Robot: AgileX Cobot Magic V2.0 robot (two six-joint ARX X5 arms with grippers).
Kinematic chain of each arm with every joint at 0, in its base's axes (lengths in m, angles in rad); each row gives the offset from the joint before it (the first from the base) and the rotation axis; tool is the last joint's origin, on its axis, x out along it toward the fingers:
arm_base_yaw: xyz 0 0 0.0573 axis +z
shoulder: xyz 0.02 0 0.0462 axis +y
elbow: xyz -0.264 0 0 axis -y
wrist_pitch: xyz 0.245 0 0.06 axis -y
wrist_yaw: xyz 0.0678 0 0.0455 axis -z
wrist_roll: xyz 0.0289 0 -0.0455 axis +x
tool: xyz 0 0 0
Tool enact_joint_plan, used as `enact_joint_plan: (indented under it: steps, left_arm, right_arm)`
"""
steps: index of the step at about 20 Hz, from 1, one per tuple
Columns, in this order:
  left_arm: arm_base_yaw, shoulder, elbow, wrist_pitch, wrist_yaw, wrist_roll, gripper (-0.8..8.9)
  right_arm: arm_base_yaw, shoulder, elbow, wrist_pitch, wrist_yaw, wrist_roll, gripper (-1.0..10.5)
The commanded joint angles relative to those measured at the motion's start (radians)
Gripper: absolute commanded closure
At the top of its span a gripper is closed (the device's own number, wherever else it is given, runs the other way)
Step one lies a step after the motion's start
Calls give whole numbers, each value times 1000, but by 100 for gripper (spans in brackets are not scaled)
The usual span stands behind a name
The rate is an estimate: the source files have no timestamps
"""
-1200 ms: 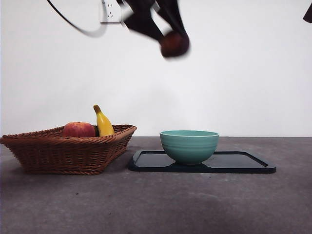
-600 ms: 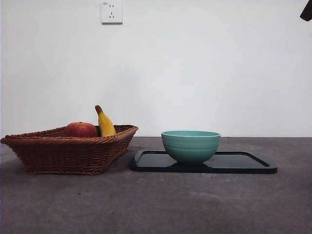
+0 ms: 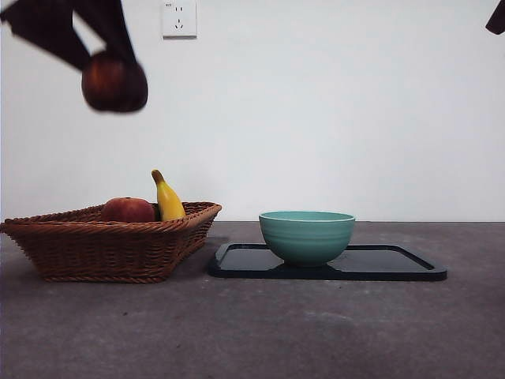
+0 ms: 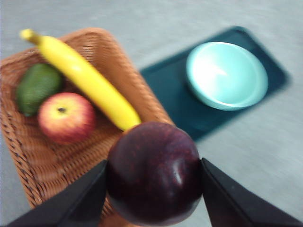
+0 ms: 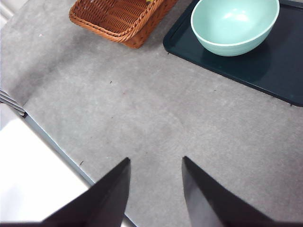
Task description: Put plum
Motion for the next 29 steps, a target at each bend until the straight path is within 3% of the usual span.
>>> enact_joint_plan:
  steps: [1,7,16,24,29]
  left_arm:
    - [20,-1,-84,125,-4,-7,593]
    - [82,49,-257,371,-4,15,597]
    - [93,282,-258,478,-4,20,597]
    - [93,348,-258,492,-4,43,590]
    - [89,347,-258,488,-4,39,413]
  right_arm:
    - [5,4,4,10,0,-12,772]
    - [5,5,4,11,0,-11,772]
    - [5,5,4,10,1,-7,772]
    - [5,5,4,15,2,-3,772]
    - [5,5,4,18,2,-4,772]
